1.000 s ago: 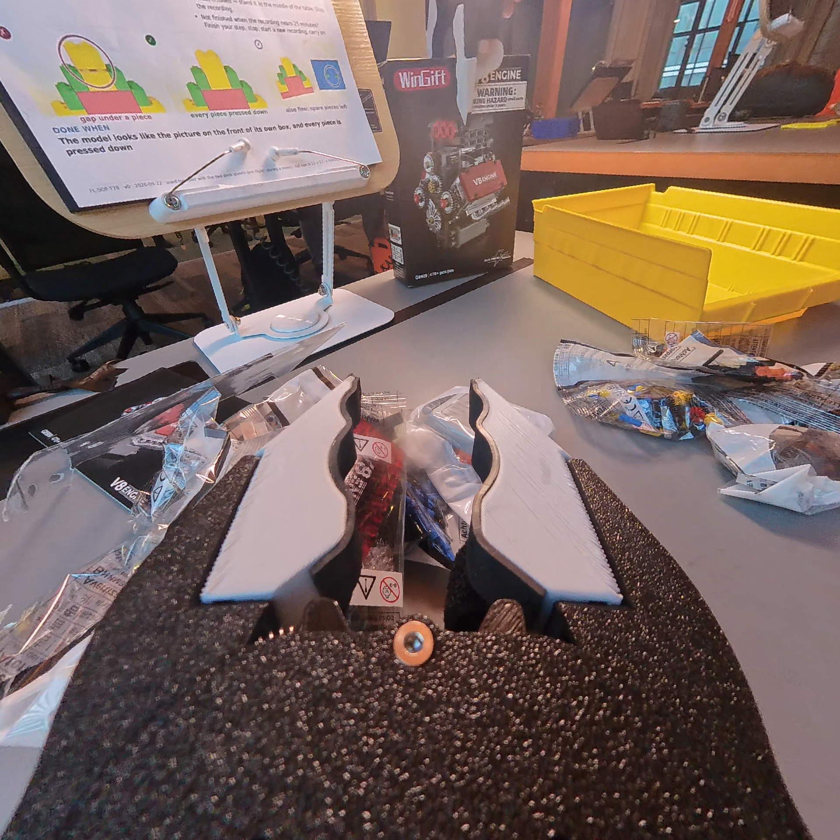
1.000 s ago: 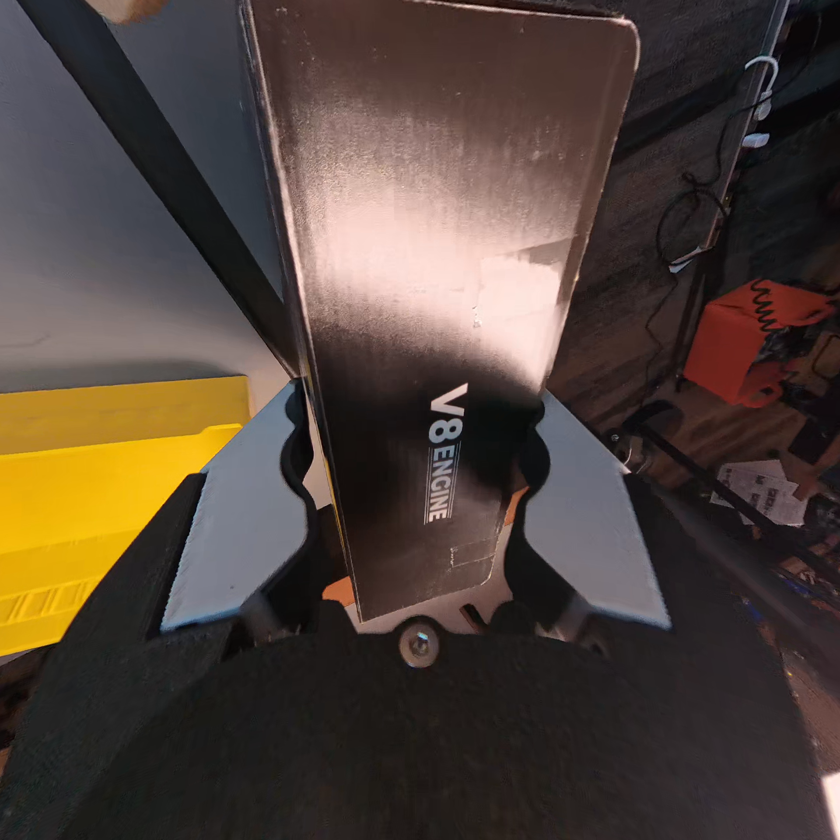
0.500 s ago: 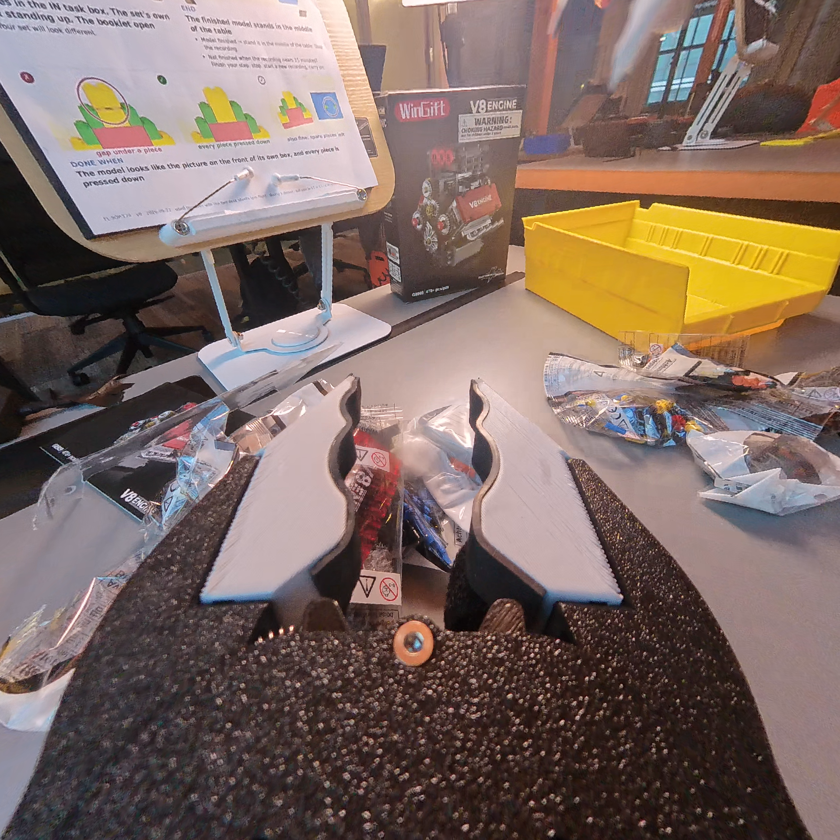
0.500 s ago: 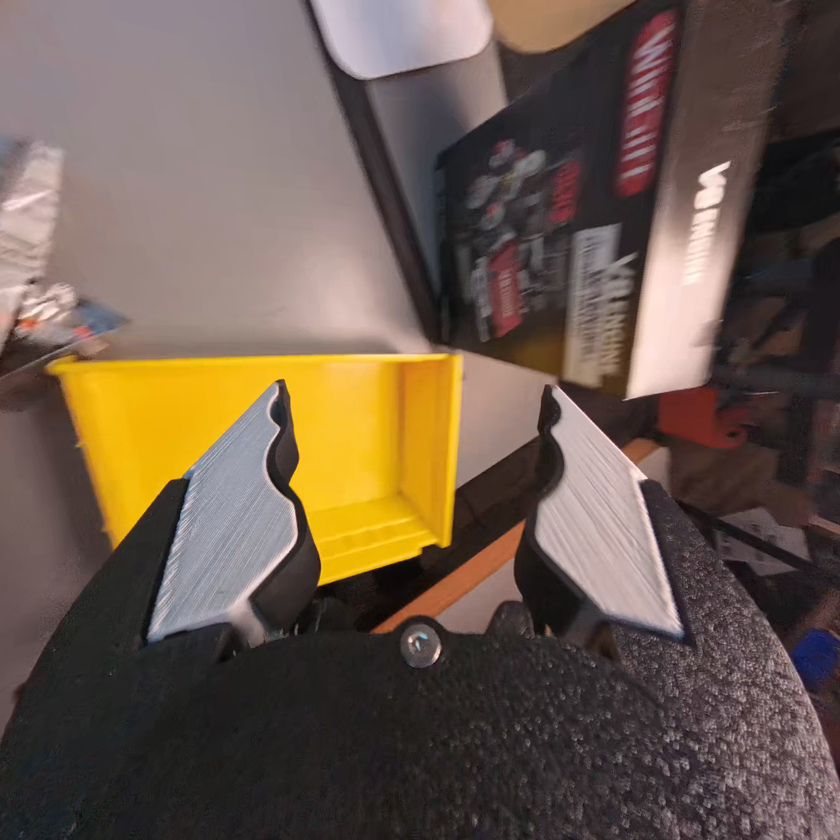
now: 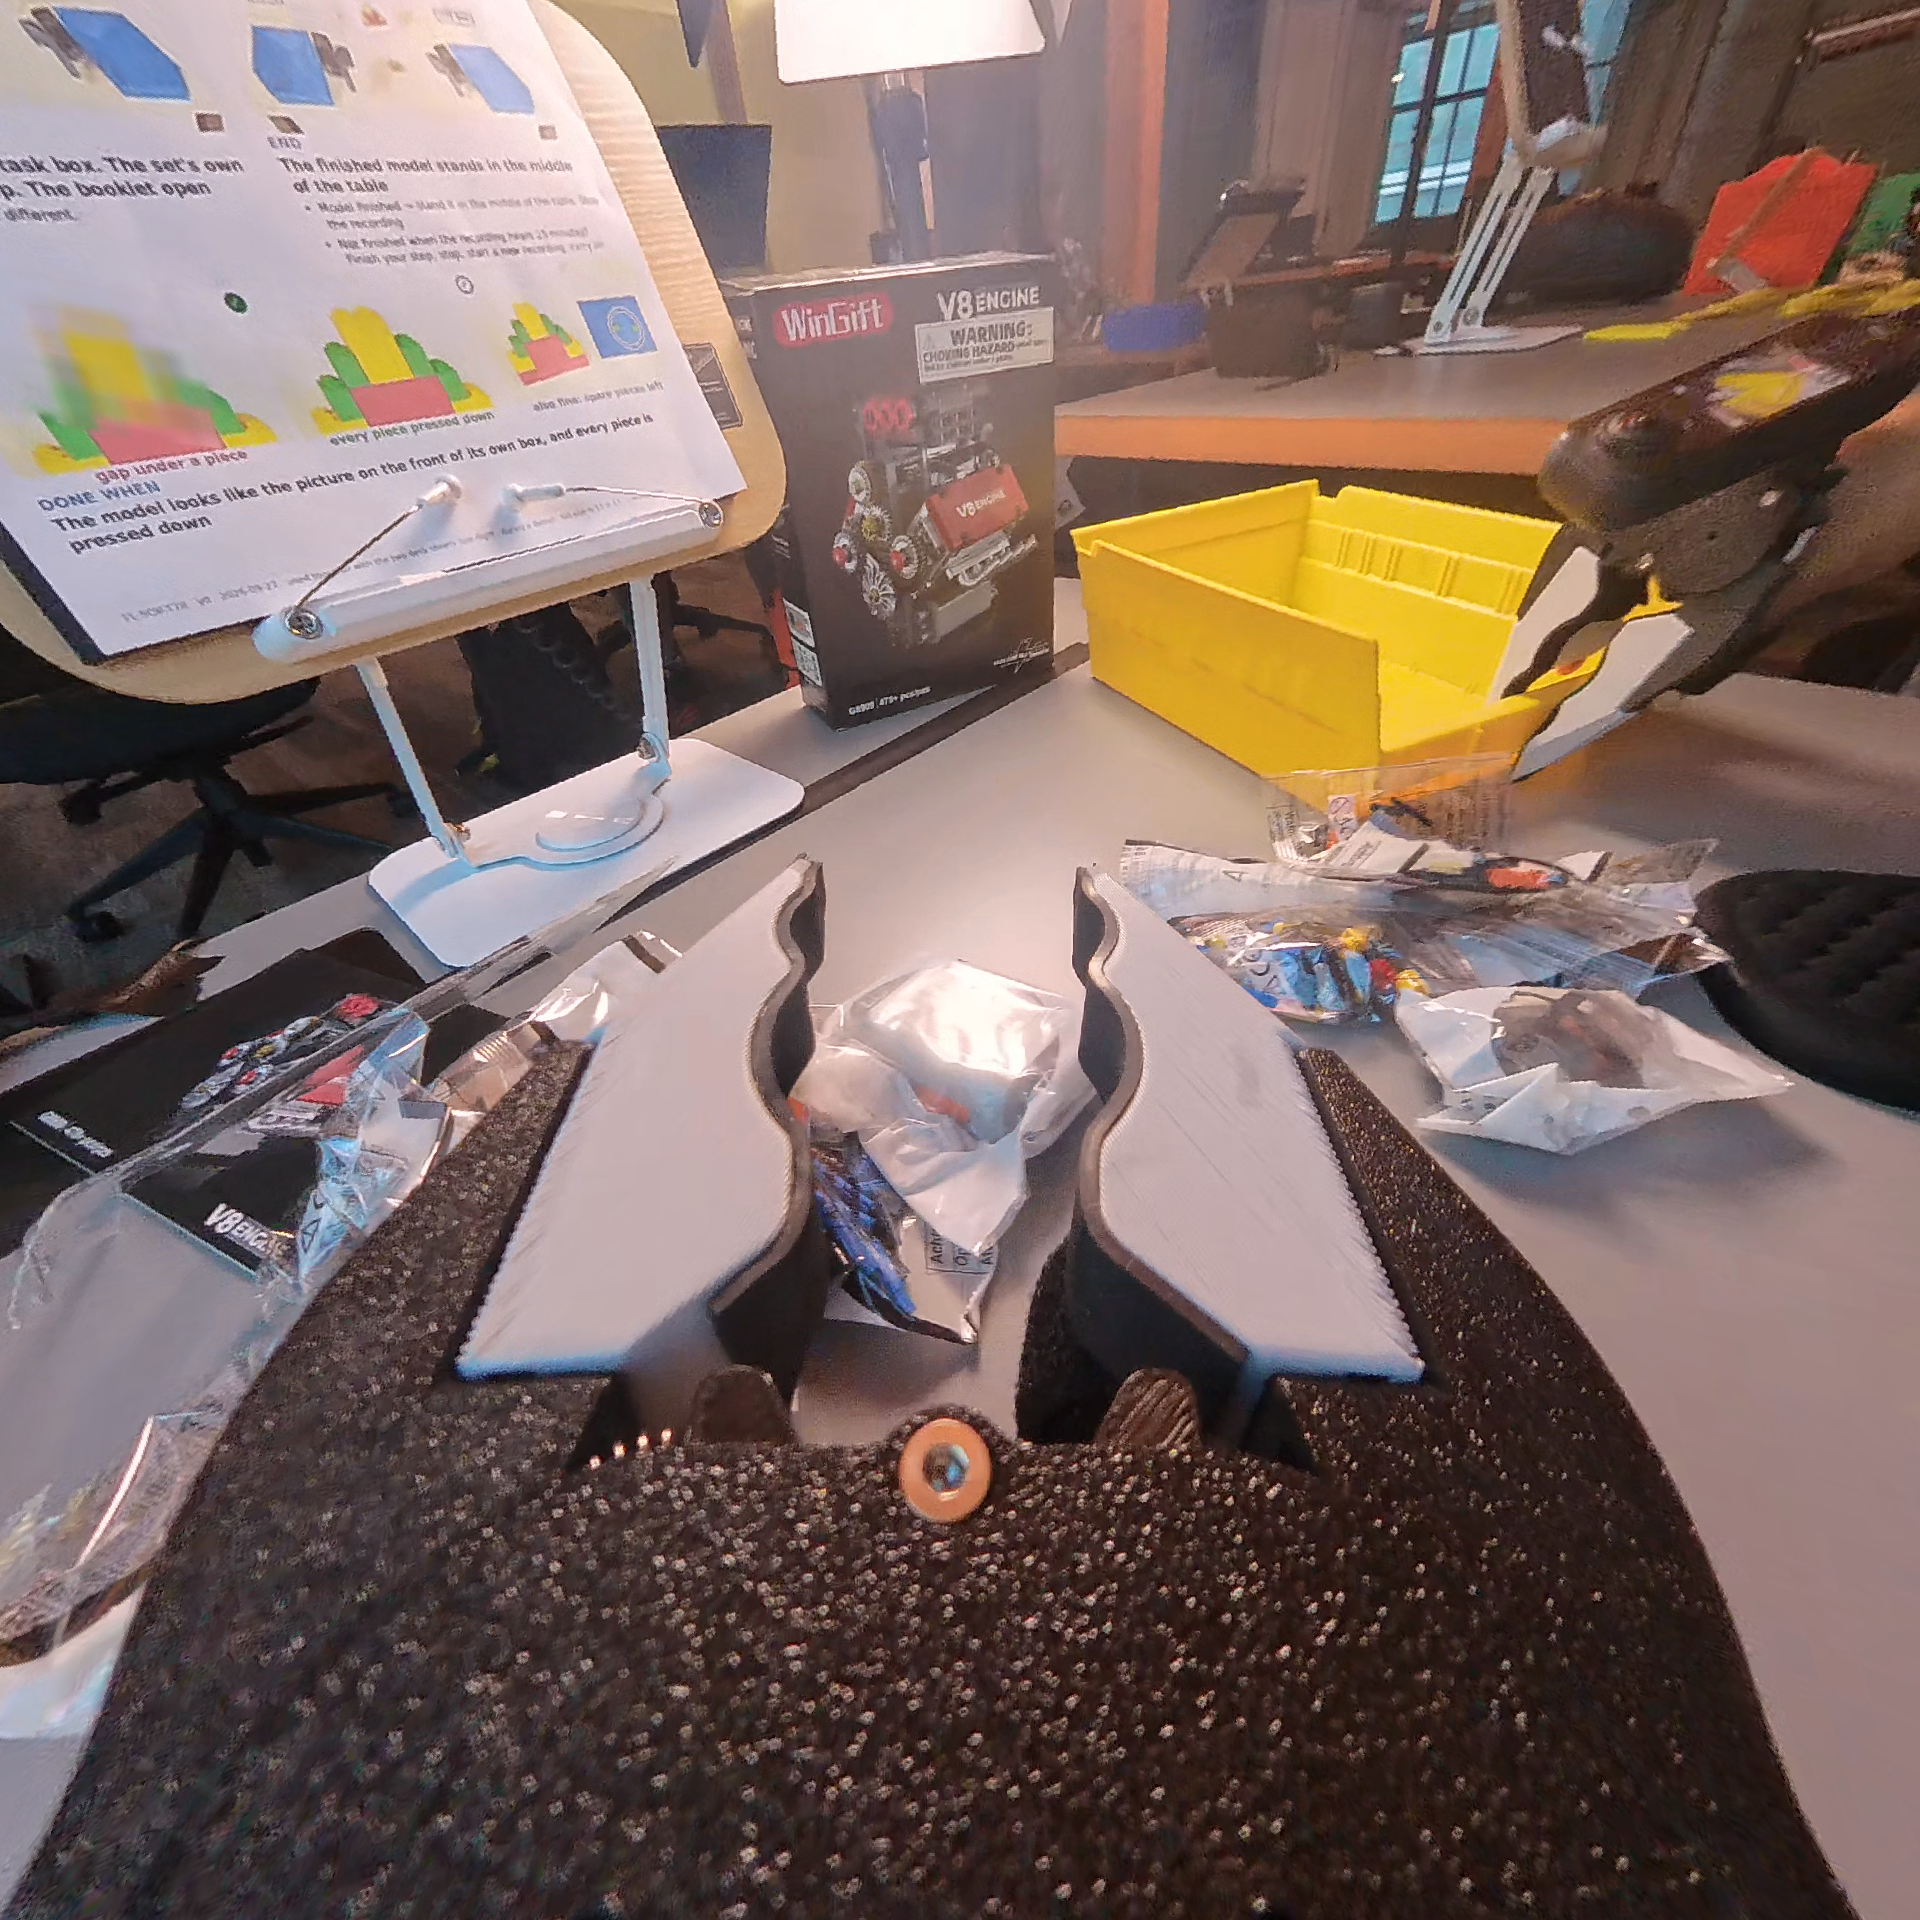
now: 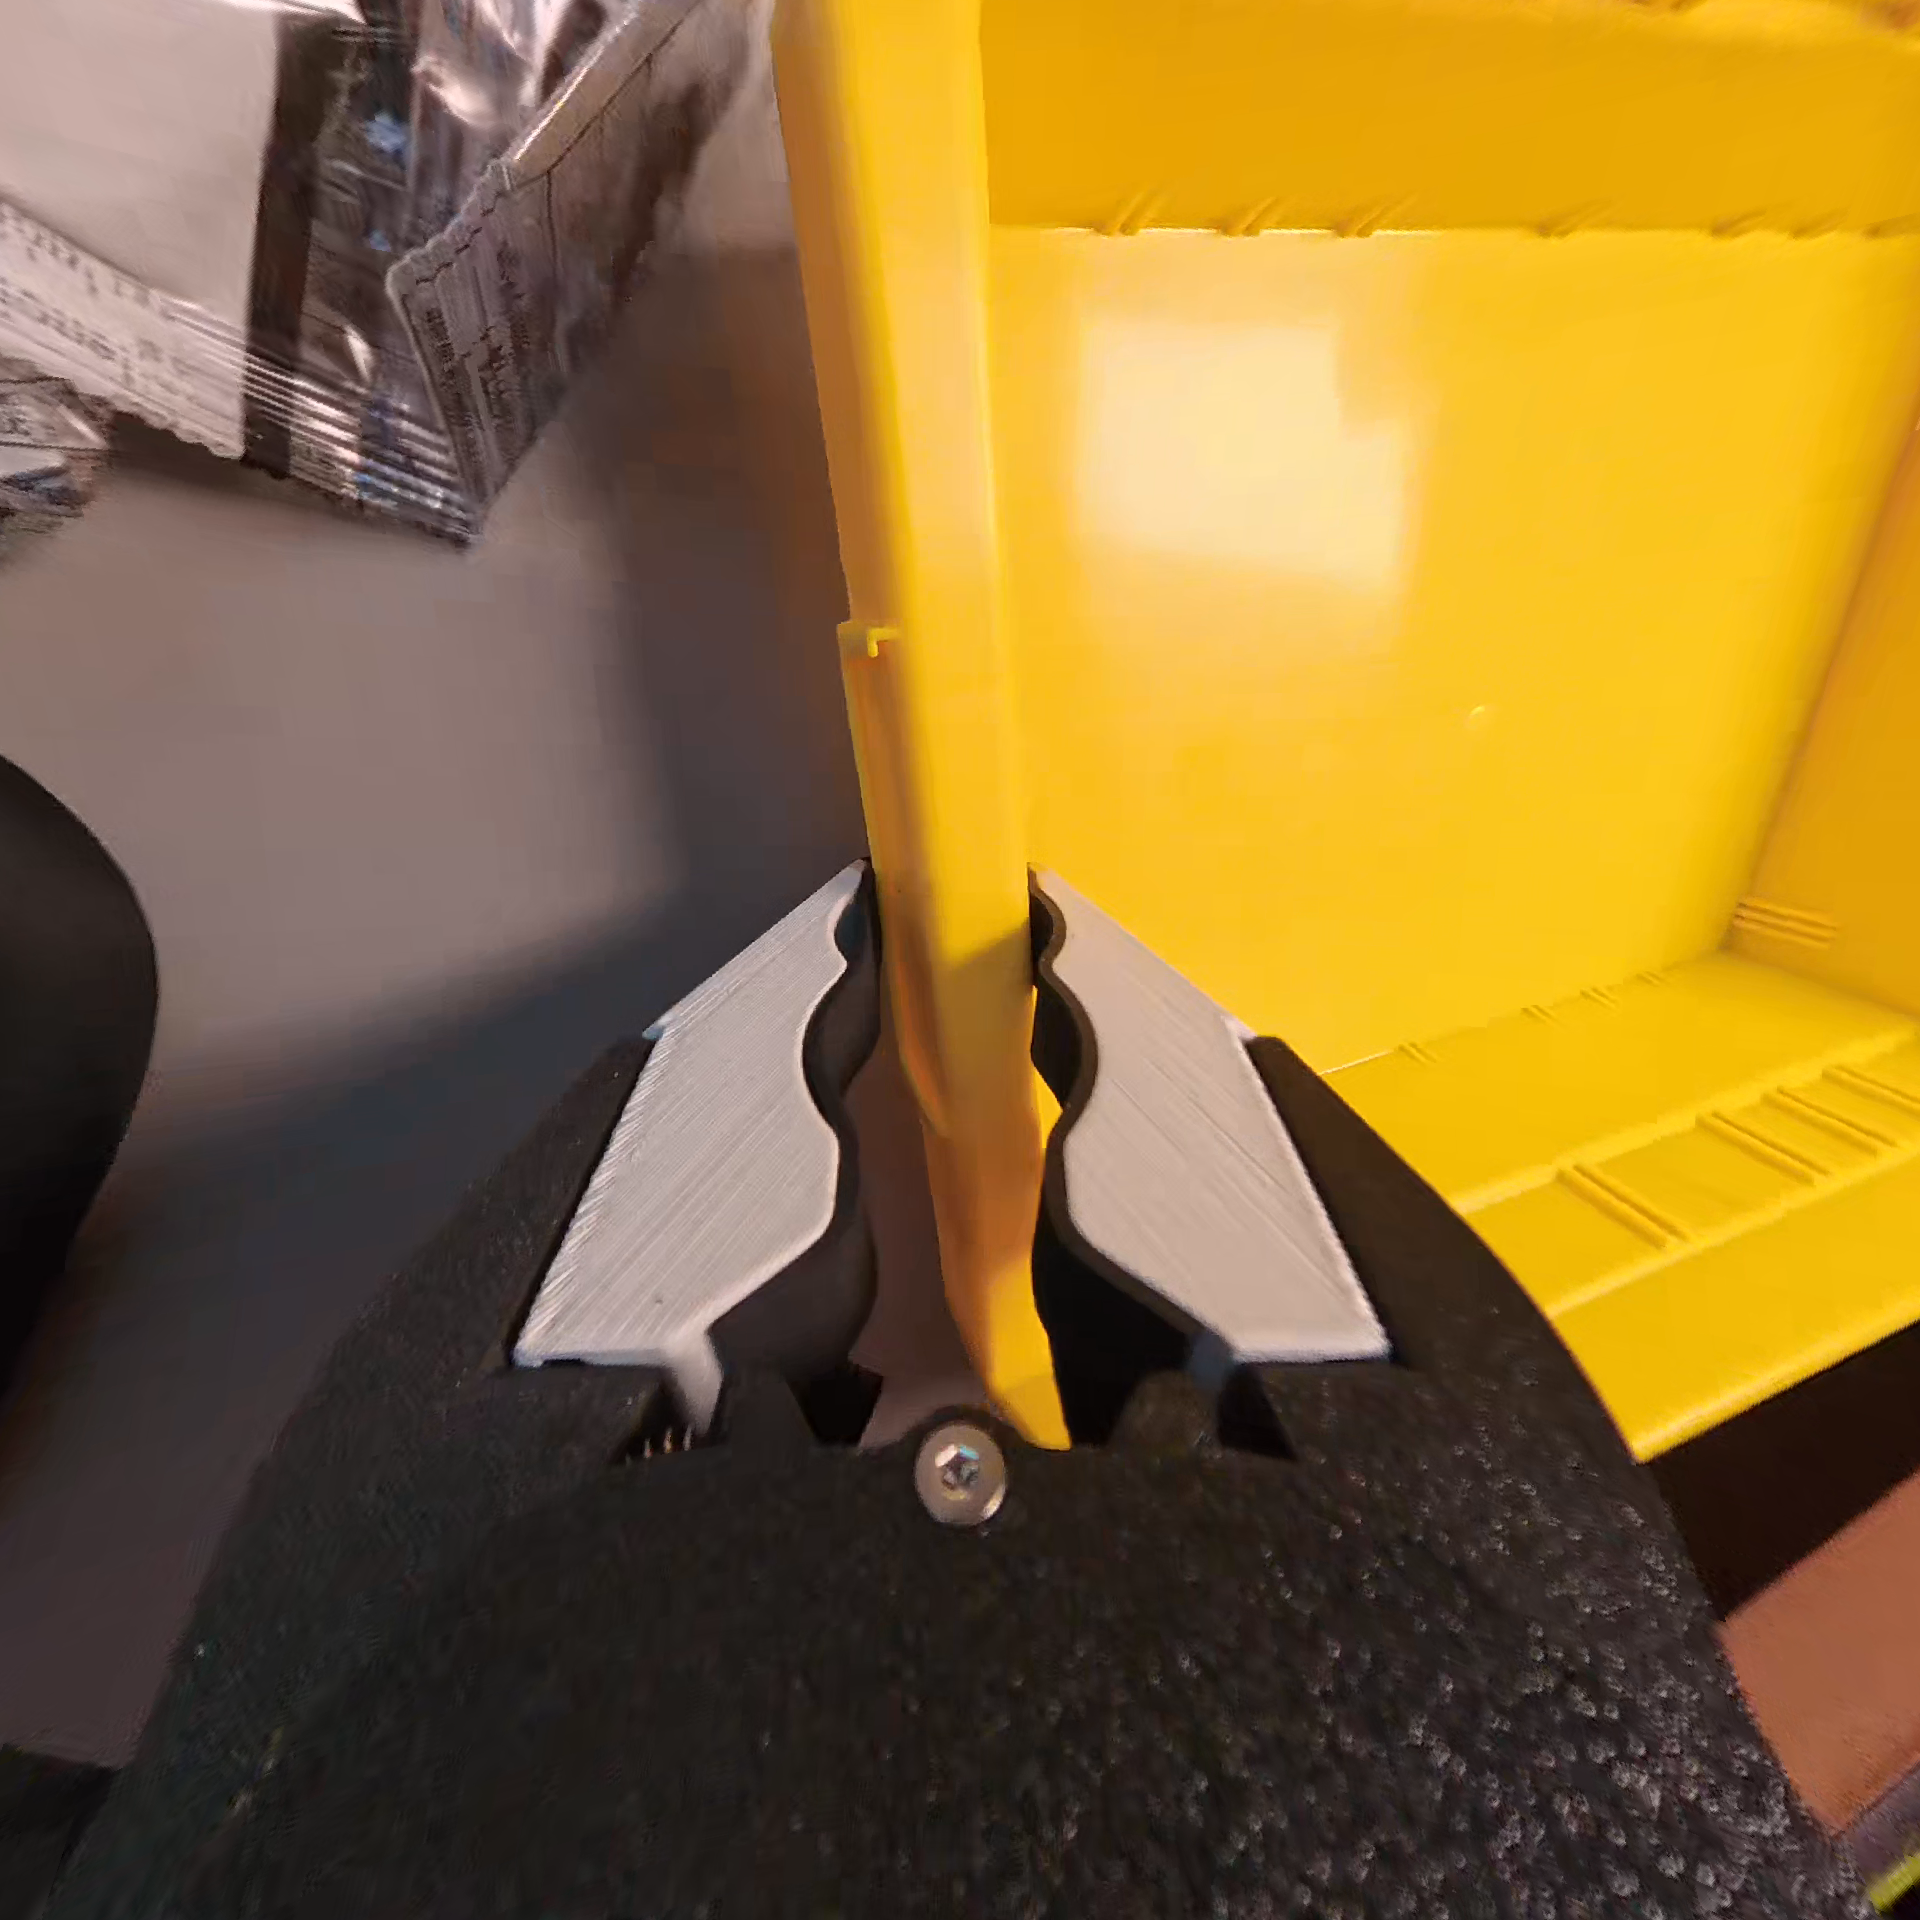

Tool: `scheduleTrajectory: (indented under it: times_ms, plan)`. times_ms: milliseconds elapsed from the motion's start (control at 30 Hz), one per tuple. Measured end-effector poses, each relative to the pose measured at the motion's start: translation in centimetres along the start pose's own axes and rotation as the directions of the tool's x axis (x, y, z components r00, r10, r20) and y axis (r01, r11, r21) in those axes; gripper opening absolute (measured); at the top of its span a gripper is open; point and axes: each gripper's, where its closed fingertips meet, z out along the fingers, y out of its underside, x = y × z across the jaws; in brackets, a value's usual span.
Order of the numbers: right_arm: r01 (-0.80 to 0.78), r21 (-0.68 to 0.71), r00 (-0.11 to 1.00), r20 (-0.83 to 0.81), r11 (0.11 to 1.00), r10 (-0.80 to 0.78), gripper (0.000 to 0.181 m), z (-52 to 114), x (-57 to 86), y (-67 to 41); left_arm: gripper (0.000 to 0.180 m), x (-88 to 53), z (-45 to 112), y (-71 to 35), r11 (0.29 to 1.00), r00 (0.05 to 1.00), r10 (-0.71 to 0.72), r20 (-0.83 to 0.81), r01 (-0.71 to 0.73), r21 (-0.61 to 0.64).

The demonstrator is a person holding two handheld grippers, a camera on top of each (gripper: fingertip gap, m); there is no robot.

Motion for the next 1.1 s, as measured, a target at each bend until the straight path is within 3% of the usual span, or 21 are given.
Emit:
scheduleTrajectory:
  times_ms: [233,267,333,400,467,533,600,667,800,900,1100]
  plan:
    - [-0.088,-0.001,0.995,-0.056,0.996,0.088,0.025,0.8,2.6,0.2,0.044,-0.1,-1.1,1.2,0.999,0.999,0.034,0.039,-0.033,-0.021]
    - [-0.09,0.005,0.993,-0.075,0.996,0.09,0.03,0.7,2.9,0.1,0.044,-0.6,-1.1,1.6,0.999,0.998,0.041,0.056,-0.04,-0.021]
    - [-0.107,0.065,0.987,-0.114,0.992,0.114,0.066,-0.6,3.5,-1.0,0.044,-1.7,-1.1,2.2,1.0,0.996,0.009,0.084,-0.007,-0.019]
    - [-0.137,0.242,0.975,-0.135,0.96,0.173,0.076,-3.5,3.9,-4.4,0.045,-2.8,-1.1,2.6,0.999,0.993,-0.042,0.106,0.043,-0.001]
    - [-0.165,0.508,0.962,-0.108,0.846,0.252,0.074,-7.3,3.7,-9.9,0.047,-4.1,-1.0,2.3,0.998,0.988,-0.066,0.14,0.063,0.028]
    - [-0.188,0.745,0.948,-0.033,0.64,0.317,0.069,-11.4,3.1,-16.2,0.049,-5.9,-0.5,1.4,0.996,0.979,-0.075,0.189,0.064,0.066]
    - [-0.19,0.88,0.938,0.031,0.436,0.346,0.067,-14.5,2.6,-21.6,0.054,-7.7,0.4,0.2,0.989,0.97,-0.124,0.207,0.104,0.102]
    - [-0.168,0.932,0.932,0.044,0.321,0.361,0.067,-15.2,2.3,-25.8,0.061,-9.7,1.1,-0.5,0.983,0.959,-0.161,0.233,0.136,0.12]
    - [-0.172,0.954,0.929,0.074,0.246,0.364,0.066,-12.4,1.0,-29.8,0.064,-11.6,1.0,-0.3,0.975,0.942,-0.196,0.274,0.157,0.159]
    - [-0.166,0.944,0.943,0.068,0.285,0.326,0.067,-10.4,0.0,-29.5,0.063,-10.6,0.5,1.6,0.992,0.955,-0.116,0.274,0.097,0.081]
    - [-0.315,0.931,0.916,0.247,0.186,0.317,0.066,-12.1,1.0,-27.3,0.062,-10.6,1.0,3.3,0.989,0.951,-0.146,0.273,0.14,0.039]
